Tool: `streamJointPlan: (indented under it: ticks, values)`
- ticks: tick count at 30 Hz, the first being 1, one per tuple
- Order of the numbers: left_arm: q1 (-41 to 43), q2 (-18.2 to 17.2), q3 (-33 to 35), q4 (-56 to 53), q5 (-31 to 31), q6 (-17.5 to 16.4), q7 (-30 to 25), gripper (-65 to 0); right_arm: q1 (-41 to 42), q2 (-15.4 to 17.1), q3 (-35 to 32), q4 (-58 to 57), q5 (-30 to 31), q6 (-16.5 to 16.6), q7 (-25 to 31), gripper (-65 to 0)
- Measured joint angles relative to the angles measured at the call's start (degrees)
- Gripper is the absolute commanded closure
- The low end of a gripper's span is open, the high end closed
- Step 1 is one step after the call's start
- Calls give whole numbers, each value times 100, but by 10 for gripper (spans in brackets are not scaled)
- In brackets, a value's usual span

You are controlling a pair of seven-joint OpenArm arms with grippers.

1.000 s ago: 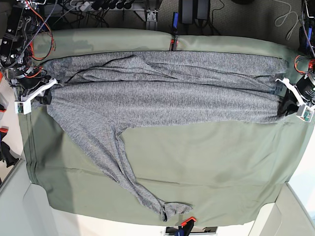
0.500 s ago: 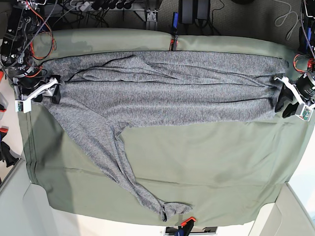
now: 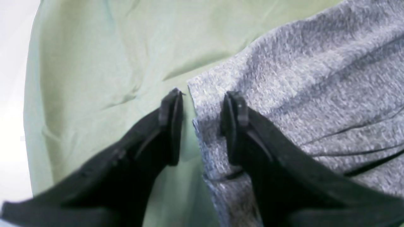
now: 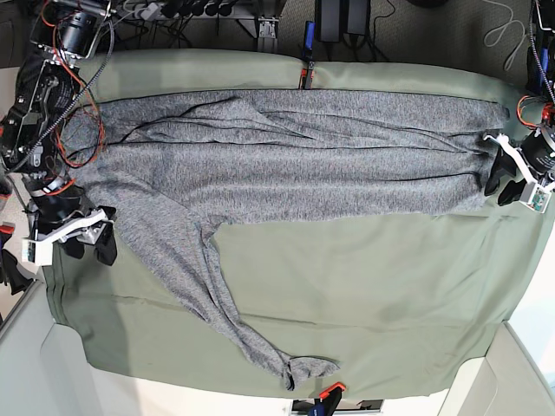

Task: Fold the T-shirt properly
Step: 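Move the right gripper to the hanging sleeve and grasp it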

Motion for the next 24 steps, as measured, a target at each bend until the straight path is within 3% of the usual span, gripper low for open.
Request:
streamJointPlan:
  ticks: [5, 11, 16, 21, 24]
  values:
    - [33, -2, 0, 0, -50, 2, 155, -246, 369, -186, -686, -354, -706, -68, 374, -386]
    - [267, -17, 0, -2, -76, 2, 192, -246, 1178, -374, -1810, -2055, -1744, -409, 1213, -386]
    - [363, -15, 0, 0, -116, 0, 192, -246, 1770, -525, -2317, -3261, -1952, -621, 1495, -386]
    - [350, -20, 0, 0, -186, 2, 190, -246, 1932, -741, -2361, -4057, -2131, -649, 1858, -386]
    - [352, -15, 0, 0, -175, 2, 192, -246, 2004, -787, -2361, -4245, -2177, -905, 1934, -386]
